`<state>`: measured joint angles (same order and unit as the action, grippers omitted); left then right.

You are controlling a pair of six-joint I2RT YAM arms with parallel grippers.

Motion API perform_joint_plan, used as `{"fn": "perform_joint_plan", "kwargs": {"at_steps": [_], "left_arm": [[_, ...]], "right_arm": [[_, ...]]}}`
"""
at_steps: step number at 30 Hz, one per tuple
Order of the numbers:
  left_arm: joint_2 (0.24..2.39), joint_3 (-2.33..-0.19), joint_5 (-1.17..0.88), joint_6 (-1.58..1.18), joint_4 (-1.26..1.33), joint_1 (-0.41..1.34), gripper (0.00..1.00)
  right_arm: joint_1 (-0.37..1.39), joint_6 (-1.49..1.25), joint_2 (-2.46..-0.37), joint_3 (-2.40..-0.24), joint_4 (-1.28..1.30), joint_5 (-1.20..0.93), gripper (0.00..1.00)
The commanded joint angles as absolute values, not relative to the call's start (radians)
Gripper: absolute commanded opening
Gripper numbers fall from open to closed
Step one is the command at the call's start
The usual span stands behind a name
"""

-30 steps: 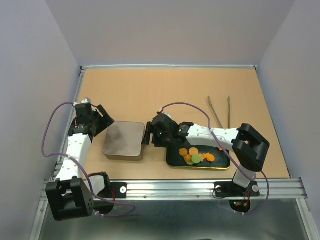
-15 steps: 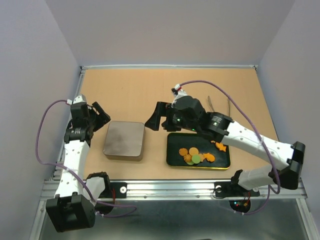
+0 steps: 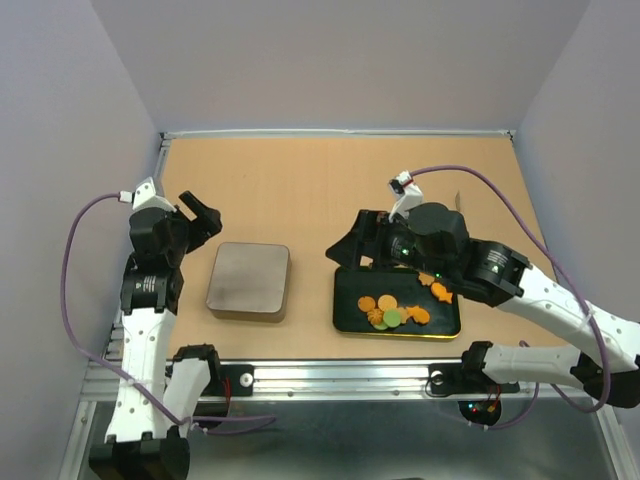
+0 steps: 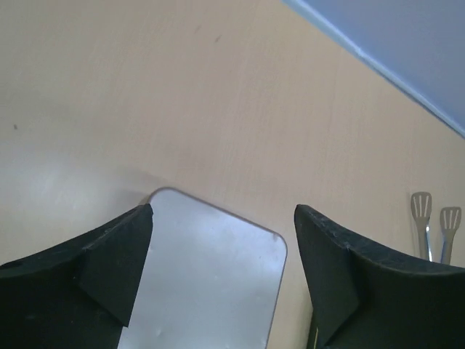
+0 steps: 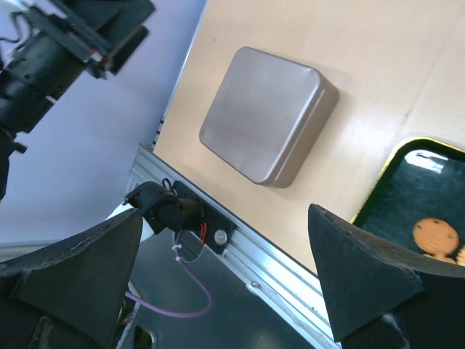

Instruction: Pack the cookies

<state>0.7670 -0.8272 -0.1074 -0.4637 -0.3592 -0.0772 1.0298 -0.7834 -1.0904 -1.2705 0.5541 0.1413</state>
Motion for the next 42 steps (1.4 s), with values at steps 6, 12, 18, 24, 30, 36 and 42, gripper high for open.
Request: {"fn": "perform_joint_plan", "kwargs": {"at_steps": [6, 12, 18, 24, 30, 36, 42], "left_arm": [[0.463, -0.759, 0.126, -0.197, 0.112, 0.081, 0.99], [0.475, -0.764, 0.146, -0.031, 0.107, 0.080, 0.99], [0.508, -0.727, 0.097, 0.031, 0.138, 0.081, 0.99], [0.531, -0.640, 0.061, 0.061, 0.196, 0.081, 0.99], [0.571, -0.403, 0.152, 0.008, 0.472, 0.081, 0.97], [0.728, -0.276, 0.227, 0.077, 0.736, 0.077, 0.99], [0.889, -0.221, 0.236, 0.052, 0.949, 0.077, 0.99]], "right_arm": [[1.039, -0.765, -0.839, -1.158, 0.569, 0.314, 1.00], [1.039, -0.772, -0.778, -1.100, 0.569, 0.376, 1.00], [1.039, -0.775, -0.781, -1.089, 0.571, 0.442, 1.00], [1.039, -0.741, -0.821, -1.094, 0.572, 0.489, 1.00], [1.039, -0.672, -0.798, -1.042, 0.577, 0.641, 1.00], [1.039, -0.631, -0.759, -1.058, 0.583, 0.773, 1.00], [1.039, -0.575, -0.847, -1.109, 0.601, 0.801, 1.00]]}}
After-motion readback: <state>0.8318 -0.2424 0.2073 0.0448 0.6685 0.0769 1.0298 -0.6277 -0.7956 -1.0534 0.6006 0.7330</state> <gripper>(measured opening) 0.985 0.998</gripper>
